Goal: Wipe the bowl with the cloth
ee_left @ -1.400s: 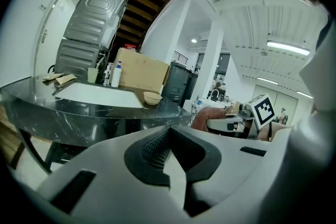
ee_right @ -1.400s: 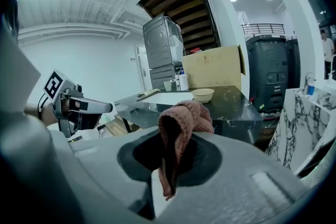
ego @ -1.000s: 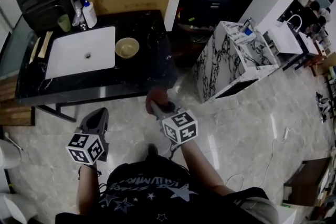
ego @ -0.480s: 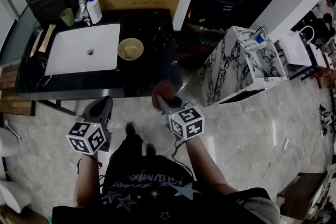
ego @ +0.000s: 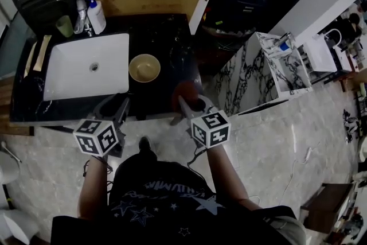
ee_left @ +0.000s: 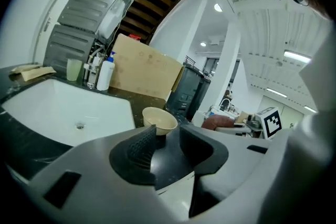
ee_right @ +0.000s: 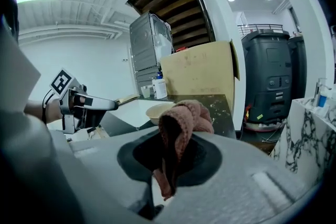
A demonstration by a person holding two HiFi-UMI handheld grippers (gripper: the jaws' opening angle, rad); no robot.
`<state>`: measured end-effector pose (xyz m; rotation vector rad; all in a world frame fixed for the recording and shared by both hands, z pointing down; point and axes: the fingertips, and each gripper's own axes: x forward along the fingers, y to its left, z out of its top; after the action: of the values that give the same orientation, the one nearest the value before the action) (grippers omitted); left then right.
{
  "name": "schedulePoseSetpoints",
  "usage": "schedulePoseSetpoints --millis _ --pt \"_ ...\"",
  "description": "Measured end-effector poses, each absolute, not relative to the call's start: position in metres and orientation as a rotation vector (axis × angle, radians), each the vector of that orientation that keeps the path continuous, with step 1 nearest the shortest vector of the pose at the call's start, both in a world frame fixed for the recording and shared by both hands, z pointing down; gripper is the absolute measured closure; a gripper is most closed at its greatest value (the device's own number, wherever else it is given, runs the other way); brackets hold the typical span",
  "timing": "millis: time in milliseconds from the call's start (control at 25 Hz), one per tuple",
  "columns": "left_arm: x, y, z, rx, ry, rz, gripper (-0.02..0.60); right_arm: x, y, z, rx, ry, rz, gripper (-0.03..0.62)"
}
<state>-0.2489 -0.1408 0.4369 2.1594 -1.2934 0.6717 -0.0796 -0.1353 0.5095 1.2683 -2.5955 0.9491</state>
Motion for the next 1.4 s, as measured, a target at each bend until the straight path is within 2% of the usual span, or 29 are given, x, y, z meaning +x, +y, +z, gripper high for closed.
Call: schedulePoseSetpoints --millis 120,400,560,960,1400 --pt "-0.247 -0.164 0.448 2.12 -1.211 0.649 0.418 -0.082 -0.159 0.51 1.296 -2.577 0.946 0.543" --pt "-0.245 -0.208 0.461 2.062 -1.113 0.613 0.414 -0.086 -0.193 0.513 1.348 -2.529 0.948 0.543" --pt "-0.252 -0.225 0.477 2.018 -1.062 0.633 0.382 -0.087 -0.207 0.515 1.388 -2.501 0.94 0.543" --pt "-0.249 -0.253 0.506 1.986 -0.949 0.729 0.382 -0.08 -0.237 0.523 1.508 -2.434 0.963 0.543" --pt "-0.253 -0.259 0.529 1.838 -0.982 0.751 0.385 -0.076 -0.261 0.542 1.392 -2.484 0.992 0.543"
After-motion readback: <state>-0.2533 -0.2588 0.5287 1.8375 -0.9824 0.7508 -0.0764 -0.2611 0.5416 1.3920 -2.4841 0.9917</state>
